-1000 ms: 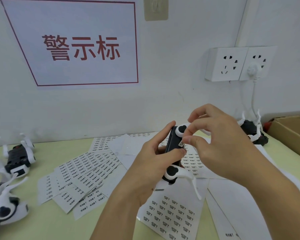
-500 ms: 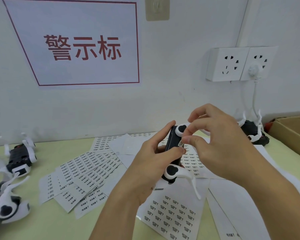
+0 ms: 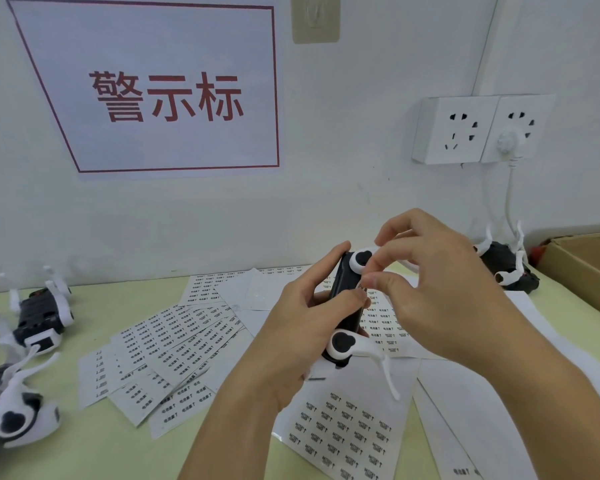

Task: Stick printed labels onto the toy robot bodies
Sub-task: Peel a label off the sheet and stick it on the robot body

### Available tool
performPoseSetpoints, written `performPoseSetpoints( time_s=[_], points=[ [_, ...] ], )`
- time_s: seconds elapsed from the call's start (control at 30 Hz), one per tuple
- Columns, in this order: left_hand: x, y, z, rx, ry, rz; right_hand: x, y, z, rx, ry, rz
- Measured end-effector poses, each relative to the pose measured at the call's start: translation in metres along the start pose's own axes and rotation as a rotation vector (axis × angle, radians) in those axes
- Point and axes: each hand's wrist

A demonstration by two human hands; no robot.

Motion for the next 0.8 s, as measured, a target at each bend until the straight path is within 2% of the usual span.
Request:
performPoseSetpoints(
  time_s=[0.8],
  points=[
    [0.002,0.0008,-0.0003,0.066,-0.026,0.031,-0.0029,0.0003,0.0103,0.112,0.056,-0.047]
  ],
)
Point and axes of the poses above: each hand's wrist, its own y-axis away from the middle knuckle, its own z-axis out of the palm, x = y × z, and after that the axes turned 5 degrees about -z, right-handed
